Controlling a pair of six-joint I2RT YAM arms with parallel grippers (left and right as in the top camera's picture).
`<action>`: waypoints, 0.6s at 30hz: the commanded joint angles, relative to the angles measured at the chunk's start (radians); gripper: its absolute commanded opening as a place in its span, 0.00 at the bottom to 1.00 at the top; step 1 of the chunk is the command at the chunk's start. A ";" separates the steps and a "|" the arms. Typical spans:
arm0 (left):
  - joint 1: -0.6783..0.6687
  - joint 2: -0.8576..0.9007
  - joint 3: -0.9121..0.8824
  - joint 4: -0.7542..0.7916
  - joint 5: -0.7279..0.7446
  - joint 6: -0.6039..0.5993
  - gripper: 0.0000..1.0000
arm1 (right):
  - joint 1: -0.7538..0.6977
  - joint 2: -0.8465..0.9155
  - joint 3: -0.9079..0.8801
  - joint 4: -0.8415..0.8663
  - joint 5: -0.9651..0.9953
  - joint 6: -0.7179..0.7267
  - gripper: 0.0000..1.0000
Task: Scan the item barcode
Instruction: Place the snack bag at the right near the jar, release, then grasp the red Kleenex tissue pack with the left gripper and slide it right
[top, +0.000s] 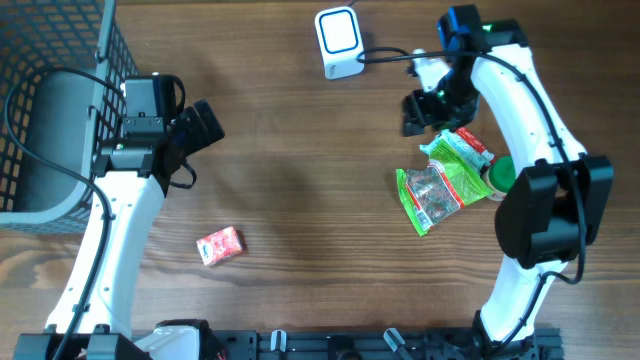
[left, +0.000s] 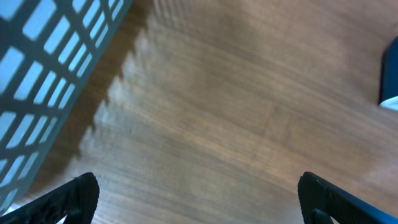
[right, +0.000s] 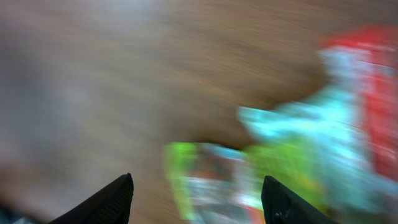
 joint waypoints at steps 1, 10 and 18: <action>0.005 0.002 0.000 -0.019 0.154 -0.014 0.98 | 0.063 -0.015 0.009 0.003 -0.318 -0.085 0.71; 0.004 0.003 -0.186 -0.494 0.055 -0.339 0.33 | 0.081 -0.015 0.008 0.004 -0.280 -0.085 0.76; 0.002 0.003 -0.431 -0.183 0.217 -0.414 0.24 | 0.081 -0.015 0.008 0.000 -0.219 -0.085 0.77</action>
